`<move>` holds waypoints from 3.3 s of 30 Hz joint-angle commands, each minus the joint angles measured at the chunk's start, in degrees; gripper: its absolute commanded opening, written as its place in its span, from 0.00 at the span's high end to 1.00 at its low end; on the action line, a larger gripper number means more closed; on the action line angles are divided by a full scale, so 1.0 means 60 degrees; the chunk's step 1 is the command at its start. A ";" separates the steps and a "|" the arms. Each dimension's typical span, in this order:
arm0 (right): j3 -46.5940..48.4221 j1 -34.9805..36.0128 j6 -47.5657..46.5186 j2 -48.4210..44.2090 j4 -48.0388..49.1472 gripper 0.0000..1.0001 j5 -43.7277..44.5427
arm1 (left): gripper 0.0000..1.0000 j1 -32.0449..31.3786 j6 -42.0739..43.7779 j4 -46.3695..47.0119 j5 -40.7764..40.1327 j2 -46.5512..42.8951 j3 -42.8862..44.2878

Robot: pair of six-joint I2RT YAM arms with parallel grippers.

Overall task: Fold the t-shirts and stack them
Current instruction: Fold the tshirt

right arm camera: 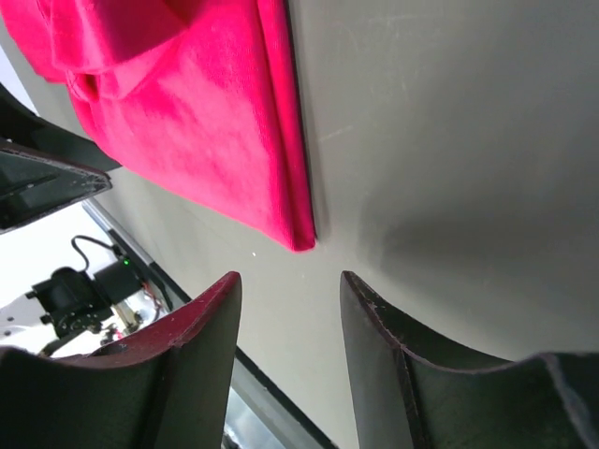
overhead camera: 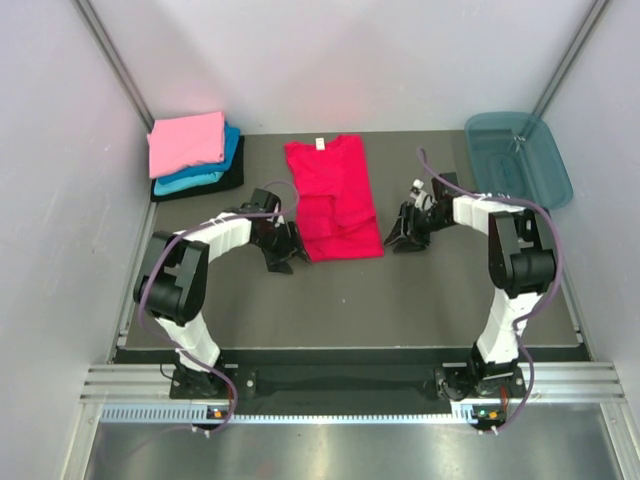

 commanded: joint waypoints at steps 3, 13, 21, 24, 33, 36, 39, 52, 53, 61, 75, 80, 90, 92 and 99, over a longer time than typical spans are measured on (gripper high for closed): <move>0.0420 0.0229 0.0459 0.0420 0.0665 0.53 -0.0423 | 0.38 -0.0007 -0.0410 0.0961 0.0395 0.0438 0.0567; 0.0450 0.0493 0.0869 0.0875 0.0959 0.54 -0.0848 | 0.54 -0.0080 -0.0395 0.1269 0.0629 0.1141 0.0978; 0.0435 0.0537 0.1134 0.1139 0.1238 0.81 -0.1083 | 1.00 -0.0124 -0.0161 0.0978 0.0630 0.1112 0.1080; 0.0420 0.0479 0.0900 0.1007 0.1062 0.92 -0.1083 | 1.00 -0.0081 0.0161 0.0467 0.0688 0.0937 0.1197; 0.0450 0.0068 0.0738 0.0904 0.0988 0.99 -0.1112 | 1.00 0.0446 0.1582 -0.0795 0.0176 0.0453 0.1344; 0.0479 0.0053 0.0650 0.0875 0.0886 1.00 -0.1053 | 1.00 0.0491 0.1846 -0.0986 0.0102 0.0395 0.1330; 0.0421 0.0053 0.0679 0.0846 0.0871 0.99 -0.1068 | 0.98 0.0490 0.1686 -0.0841 0.0102 0.0394 0.1242; 0.0025 0.0097 0.0826 0.0450 0.0871 0.63 -0.1156 | 0.31 0.0359 0.1012 -0.1075 0.0263 0.0248 0.0774; 0.0010 0.0112 0.0811 0.0450 0.0871 0.62 -0.1156 | 0.31 0.0315 0.0895 -0.0973 0.0321 0.0291 0.0686; 0.0186 0.0463 0.1046 0.0875 0.1164 0.59 -0.1127 | 0.37 0.0037 0.0015 0.0258 0.0644 0.0906 0.0596; -0.0062 0.0420 0.0401 0.0568 0.0212 0.58 -0.1083 | 0.43 0.0022 -0.0131 0.0493 0.0468 0.1185 0.0905; -0.0224 0.0405 0.0649 0.0669 0.0605 0.58 -0.1083 | 0.50 0.0007 -0.0088 0.0508 0.0395 0.1303 0.1051; 0.0376 0.0391 0.1045 0.1343 0.1076 0.63 -0.0687 | 0.80 0.0022 0.0073 0.0420 0.0087 0.1390 0.1036; 0.0289 0.0405 0.1220 0.1373 0.1294 0.67 -0.0702 | 0.90 0.0022 0.0175 0.0391 0.0087 0.1376 0.1124; -0.0078 0.0420 0.1836 0.1038 0.2306 0.93 -0.0921 | 1.00 0.0022 0.1098 -0.0267 0.0131 0.1449 0.1870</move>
